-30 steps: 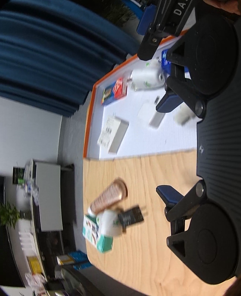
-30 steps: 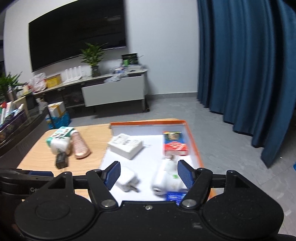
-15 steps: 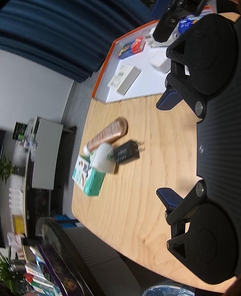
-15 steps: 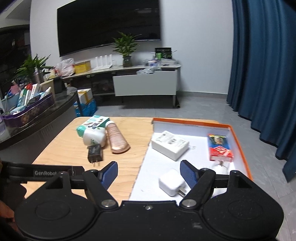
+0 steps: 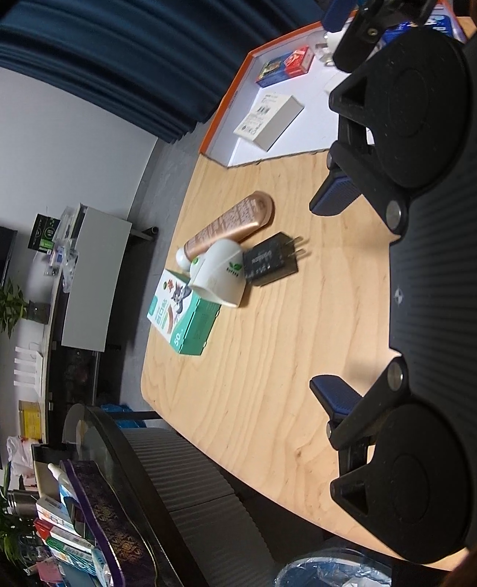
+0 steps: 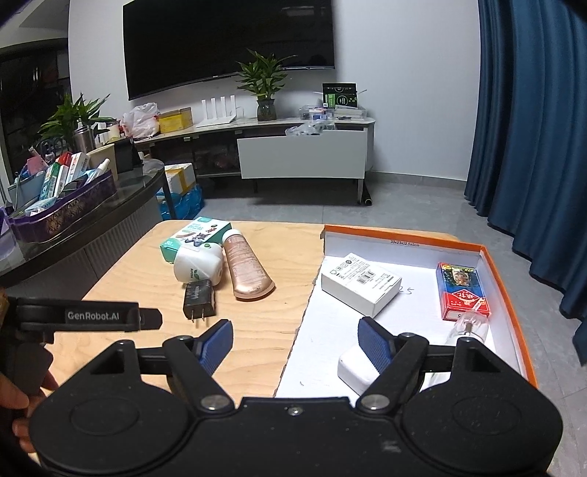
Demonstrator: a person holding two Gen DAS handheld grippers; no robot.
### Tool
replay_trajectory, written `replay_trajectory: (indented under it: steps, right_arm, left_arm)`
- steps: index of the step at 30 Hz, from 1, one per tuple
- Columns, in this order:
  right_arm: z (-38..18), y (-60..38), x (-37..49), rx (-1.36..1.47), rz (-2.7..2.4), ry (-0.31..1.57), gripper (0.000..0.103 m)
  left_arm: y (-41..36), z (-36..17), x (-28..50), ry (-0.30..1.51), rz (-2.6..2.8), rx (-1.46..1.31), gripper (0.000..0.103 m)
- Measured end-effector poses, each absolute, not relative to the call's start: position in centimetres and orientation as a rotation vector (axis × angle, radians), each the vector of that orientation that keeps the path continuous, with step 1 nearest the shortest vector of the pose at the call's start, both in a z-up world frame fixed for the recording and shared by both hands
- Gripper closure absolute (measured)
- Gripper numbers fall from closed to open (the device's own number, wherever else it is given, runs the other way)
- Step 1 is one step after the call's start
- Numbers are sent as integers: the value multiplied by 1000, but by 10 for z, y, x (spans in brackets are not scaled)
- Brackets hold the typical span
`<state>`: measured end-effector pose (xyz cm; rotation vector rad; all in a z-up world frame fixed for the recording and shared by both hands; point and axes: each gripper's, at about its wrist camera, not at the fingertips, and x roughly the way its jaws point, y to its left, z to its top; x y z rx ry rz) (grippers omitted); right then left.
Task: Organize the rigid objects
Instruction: 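Grasp white SUPERB plug-in freshener on table with left gripper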
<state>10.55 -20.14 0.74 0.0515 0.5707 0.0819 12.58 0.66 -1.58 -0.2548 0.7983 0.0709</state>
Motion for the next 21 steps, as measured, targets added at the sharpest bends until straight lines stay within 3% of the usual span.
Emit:
replay_trajectory:
  steps: [21]
  right_arm:
    - [-7, -216, 126, 82, 77, 588, 14]
  left_arm:
    - [4, -37, 226, 783, 98, -74, 3]
